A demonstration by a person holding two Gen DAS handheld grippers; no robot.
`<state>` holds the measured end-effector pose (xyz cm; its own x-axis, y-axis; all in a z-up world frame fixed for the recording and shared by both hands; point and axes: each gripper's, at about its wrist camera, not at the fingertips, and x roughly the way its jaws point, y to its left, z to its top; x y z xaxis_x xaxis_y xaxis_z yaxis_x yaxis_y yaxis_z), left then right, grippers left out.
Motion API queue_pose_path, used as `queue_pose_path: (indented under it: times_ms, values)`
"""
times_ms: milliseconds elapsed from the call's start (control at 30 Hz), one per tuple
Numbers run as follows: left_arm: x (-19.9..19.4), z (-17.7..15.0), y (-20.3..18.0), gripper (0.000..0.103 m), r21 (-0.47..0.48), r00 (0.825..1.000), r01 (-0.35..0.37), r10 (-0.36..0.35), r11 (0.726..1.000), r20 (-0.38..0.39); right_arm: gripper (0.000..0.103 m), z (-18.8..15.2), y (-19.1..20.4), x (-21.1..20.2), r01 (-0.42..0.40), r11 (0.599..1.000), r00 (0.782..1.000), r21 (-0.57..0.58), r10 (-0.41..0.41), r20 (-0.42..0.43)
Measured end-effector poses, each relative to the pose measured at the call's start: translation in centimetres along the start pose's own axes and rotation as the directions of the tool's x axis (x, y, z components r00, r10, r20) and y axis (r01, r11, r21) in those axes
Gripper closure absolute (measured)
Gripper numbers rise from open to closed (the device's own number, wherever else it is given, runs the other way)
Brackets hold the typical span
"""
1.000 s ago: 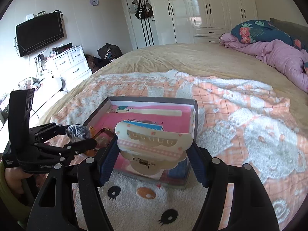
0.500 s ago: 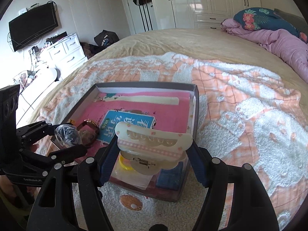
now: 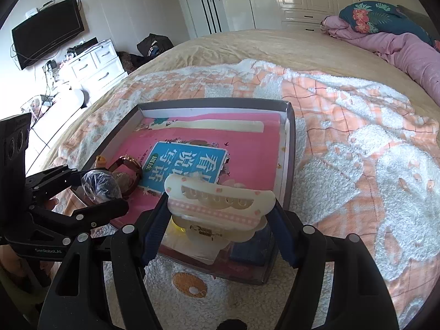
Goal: Organize jewelry
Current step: 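Carry the hair clip with the right gripper into the box while the left carries the beads bag, then open both grippers to release the hair clip and beads bag in the box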
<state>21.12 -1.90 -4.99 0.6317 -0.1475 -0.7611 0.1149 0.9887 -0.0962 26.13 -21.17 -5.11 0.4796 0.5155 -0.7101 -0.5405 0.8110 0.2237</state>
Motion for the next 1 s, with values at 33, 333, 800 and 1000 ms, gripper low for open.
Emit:
queue_pose_path:
  times_ms: [33, 333, 800, 1000]
  values:
    - [0.1, 0.0, 0.0, 0.034, -0.001, 1.000, 0.001, -0.001, 1.000, -0.001, 0.036, 0.0, 0.0, 0.0, 0.001, 1.000, 1.000, 0.000, -0.001, -0.001]
    - [1.1, 0.1, 0.0, 0.034, 0.009, 1.000, -0.019, 0.019, 1.000, -0.015, 0.034, -0.3, -0.5, 0.5, -0.008, 1.000, 1.000, 0.024, 0.008, -0.012]
    - [1.5, 0.4, -0.3, 0.026, 0.030, 0.999, -0.047, 0.048, 0.998, -0.013, 0.018, -0.6, -1.4, -1.2, -0.015, 0.997, 0.999, 0.080, 0.012, 0.030]
    - [0.6, 0.9, -0.4, 0.025, 0.028, 0.999, -0.052, 0.052, 0.998, 0.006, 0.013, -0.7, -1.5, -1.8, -0.010, 0.995, 0.999, 0.095, 0.006, 0.043]
